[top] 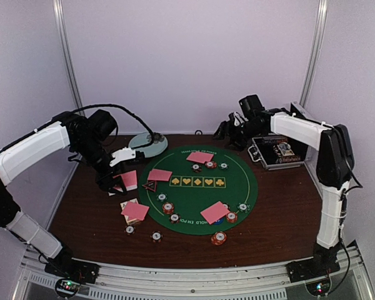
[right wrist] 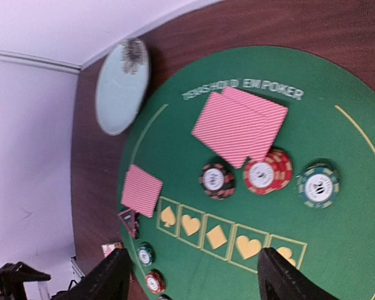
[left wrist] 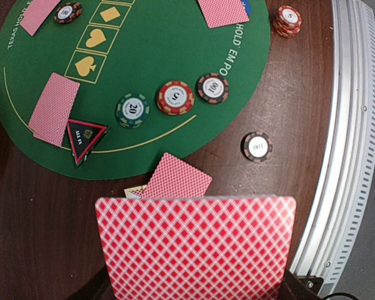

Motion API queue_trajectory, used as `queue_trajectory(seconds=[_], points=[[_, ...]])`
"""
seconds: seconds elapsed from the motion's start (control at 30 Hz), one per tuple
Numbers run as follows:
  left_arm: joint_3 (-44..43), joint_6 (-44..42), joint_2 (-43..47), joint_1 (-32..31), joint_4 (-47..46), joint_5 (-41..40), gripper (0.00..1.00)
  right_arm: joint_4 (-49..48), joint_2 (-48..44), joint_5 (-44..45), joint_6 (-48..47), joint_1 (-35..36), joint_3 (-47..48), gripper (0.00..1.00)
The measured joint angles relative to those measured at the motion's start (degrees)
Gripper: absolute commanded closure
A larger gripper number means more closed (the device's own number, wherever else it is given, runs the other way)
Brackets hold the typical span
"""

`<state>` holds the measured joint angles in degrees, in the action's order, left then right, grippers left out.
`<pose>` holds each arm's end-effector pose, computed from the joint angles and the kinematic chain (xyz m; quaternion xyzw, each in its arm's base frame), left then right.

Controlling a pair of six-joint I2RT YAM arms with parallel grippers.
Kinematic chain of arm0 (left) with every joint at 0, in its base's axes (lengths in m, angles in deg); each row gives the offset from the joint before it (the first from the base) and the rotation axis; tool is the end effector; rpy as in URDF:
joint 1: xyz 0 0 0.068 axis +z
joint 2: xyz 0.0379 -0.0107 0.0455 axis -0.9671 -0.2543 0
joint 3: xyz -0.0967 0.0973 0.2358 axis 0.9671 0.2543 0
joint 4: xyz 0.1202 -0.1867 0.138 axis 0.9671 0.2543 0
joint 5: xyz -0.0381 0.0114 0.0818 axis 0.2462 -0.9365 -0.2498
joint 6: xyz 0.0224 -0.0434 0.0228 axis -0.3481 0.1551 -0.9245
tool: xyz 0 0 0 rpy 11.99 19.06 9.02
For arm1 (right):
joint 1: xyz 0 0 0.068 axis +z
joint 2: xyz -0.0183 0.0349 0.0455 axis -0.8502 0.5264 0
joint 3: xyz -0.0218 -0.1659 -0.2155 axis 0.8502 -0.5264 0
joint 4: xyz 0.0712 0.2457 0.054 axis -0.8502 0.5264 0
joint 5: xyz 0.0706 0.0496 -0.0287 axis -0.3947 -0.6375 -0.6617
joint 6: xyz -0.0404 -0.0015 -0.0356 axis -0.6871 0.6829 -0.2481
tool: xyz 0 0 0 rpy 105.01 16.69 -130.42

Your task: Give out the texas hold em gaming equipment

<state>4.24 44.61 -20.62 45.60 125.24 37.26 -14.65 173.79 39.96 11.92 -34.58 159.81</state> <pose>0.2287 -0.1443 0.3088 0.5448 0.8100 -0.1649 0.1408 0.4238 0.2055 0.2595 0.0160 0.9048 0.3894 0.1715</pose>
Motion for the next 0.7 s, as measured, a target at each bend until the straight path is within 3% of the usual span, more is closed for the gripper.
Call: queue_trajectory(seconds=[0.2,0.37,0.7], points=[[0.0,0.0,0.0,0.0,0.0,0.0,1.00,-11.7,-14.3,-1.3,3.9,10.1,-16.7,0.13],[0.0,0.2,0.0,0.0,0.0,-0.1,1.00,-20.3,-16.7,-2.7,9.1,20.2,-25.0,0.11],[-0.2,0.9,0.0,0.0,0.0,0.0,1.00,-31.3,-14.2,-2.9,16.3,32.0,-23.0,0.13]])
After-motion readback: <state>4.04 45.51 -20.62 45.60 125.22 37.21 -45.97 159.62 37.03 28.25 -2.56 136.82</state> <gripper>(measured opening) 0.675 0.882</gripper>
